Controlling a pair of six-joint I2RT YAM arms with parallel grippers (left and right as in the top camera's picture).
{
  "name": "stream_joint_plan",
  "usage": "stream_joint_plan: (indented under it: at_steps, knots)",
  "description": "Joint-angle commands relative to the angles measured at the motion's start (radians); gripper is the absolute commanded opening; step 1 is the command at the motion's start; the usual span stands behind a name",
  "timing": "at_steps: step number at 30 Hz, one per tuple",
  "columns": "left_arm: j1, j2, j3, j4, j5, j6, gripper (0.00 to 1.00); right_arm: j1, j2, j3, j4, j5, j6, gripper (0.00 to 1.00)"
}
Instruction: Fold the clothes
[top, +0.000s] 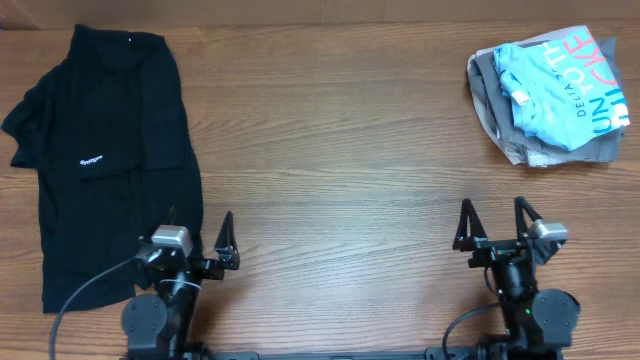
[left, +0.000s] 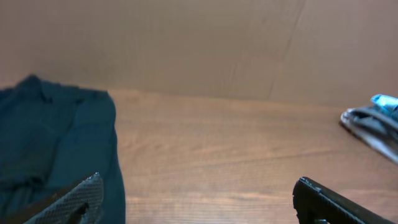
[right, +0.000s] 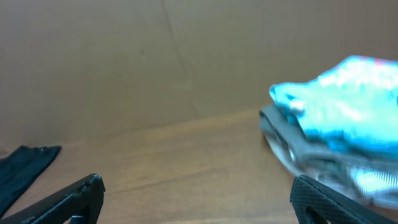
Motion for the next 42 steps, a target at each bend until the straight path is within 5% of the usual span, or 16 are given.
stream_joint_plan:
  at_steps: [1,11,18,21,28,34,42]
  knots:
    - [0.002,0.106,0.173,-0.071,-0.014,-0.004,1.0,0.002,0.054,0.17,-0.057,-0.03,-0.114,1.0]
    - [0.002,0.552,0.651,-0.297,-0.01,0.023,1.0,0.002,0.434,0.558,-0.271,-0.101,-0.138,1.0]
    - [0.002,1.023,1.217,-0.822,0.117,0.194,1.0,0.002,0.881,0.983,-0.605,-0.227,-0.139,1.0]
    - [0.002,1.247,1.421,-0.991,0.144,0.205,1.0,0.002,1.182,1.28,-0.887,-0.241,-0.139,1.0]
    - [0.0,1.499,1.441,-0.999,0.185,0.201,1.0,0.002,1.501,1.429,-0.988,-0.367,-0.138,1.0]
    - [0.021,1.66,1.442,-0.983,0.069,0.178,1.0,0.002,1.581,1.429,-0.986,-0.428,-0.139,1.0]
    - [0.241,1.694,1.442,-0.942,-0.121,0.068,1.0,0.004,1.591,1.427,-0.994,-0.427,-0.143,1.0]
